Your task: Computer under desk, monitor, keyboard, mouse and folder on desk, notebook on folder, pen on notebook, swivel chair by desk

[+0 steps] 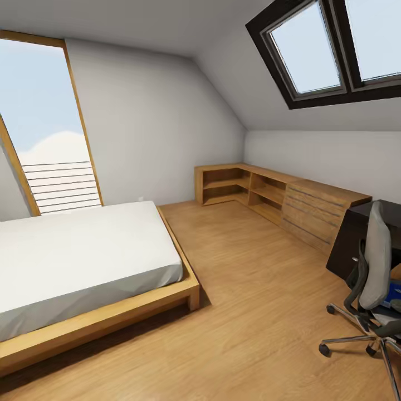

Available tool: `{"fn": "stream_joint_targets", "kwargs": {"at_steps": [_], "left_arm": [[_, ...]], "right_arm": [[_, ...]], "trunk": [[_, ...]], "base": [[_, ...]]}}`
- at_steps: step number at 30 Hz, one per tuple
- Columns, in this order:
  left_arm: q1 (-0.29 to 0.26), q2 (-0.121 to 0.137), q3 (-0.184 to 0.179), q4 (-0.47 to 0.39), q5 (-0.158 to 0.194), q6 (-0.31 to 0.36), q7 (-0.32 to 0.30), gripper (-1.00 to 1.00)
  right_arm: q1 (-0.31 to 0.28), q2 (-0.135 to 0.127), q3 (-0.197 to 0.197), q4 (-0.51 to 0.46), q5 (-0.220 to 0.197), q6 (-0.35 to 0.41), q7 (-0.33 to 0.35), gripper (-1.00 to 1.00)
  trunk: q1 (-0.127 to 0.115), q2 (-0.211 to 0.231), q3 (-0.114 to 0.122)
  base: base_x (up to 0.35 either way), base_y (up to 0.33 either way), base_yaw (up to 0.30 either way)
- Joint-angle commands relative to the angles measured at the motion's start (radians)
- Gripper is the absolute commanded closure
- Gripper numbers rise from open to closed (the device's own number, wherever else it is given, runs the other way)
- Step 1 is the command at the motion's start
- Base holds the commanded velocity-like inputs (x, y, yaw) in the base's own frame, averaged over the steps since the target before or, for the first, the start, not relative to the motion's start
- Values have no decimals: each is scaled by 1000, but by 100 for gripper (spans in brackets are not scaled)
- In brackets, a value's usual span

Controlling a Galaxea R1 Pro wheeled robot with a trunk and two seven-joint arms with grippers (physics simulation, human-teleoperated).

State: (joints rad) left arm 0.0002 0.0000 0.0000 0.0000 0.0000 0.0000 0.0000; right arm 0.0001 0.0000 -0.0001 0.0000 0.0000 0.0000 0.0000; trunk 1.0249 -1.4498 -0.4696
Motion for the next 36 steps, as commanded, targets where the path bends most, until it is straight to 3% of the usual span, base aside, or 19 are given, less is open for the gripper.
{"fn": "stream_joint_targets", "kwargs": {"at_steps": [1, 9, 22, 23, 25, 29, 30, 33, 34, 36], "left_arm": [[0, 0, 0, 0, 0, 0, 0, -100], [0, -44, 2, -22, 1, -5, 3, -100], [0, -48, 1, -25, 1, -4, -5, -100], [0, -48, 1, -25, 2, -4, -5, -100], [0, -46, 1, -28, 2, -5, -4, -100], [0, -42, 2, -123, 3, -19, -2, -100], [0, -42, 2, -189, 3, -21, 1, -100], [0, -44, 3, -286, 4, -21, 4, -100], [0, -45, 4, -391, 14, -20, 6, -100], [0, -45, 4, -479, 43, -20, 8, -100]], "right_arm": [[0, 0, 0, 0, 0, 0, 0, -100], [-11, 39, 4, 4, -5, -16, 0, -100], [-11, 38, 0, -9, -7, -89, -1, -100], [-11, 37, 0, -15, -7, -243, -1, -100], [-11, 38, -3, -42, -9, -280, -3, -100], [-11, 38, -5, -130, -9, -389, -4, -100], [-11, 38, -6, -194, -10, -431, -5, -100], [-11, 39, -8, -245, -11, -457, -6, -100], [-13, 46, -11, -299, -16, -470, -12, -100], [-15, 73, -13, -375, -20, -475, -40, -100]], "trunk": [[0, 0, 0], [-31, 56, 25], [-80, 147, 65], [-84, 154, 68], [-92, 168, 75], [-107, 196, 87], [-111, 203, 91], [-123, 224, 100], [-126, 231, 103], [-134, 245, 110]], "base": [[0, 0, 0], [0, 0, 0], [0, 0, 0], [0, 0, 0], [0, 0, 0], [0, 0, 0], [0, 0, 0], [0, 0, 0], [0, 0, 0], [0, 0, 0]]}}
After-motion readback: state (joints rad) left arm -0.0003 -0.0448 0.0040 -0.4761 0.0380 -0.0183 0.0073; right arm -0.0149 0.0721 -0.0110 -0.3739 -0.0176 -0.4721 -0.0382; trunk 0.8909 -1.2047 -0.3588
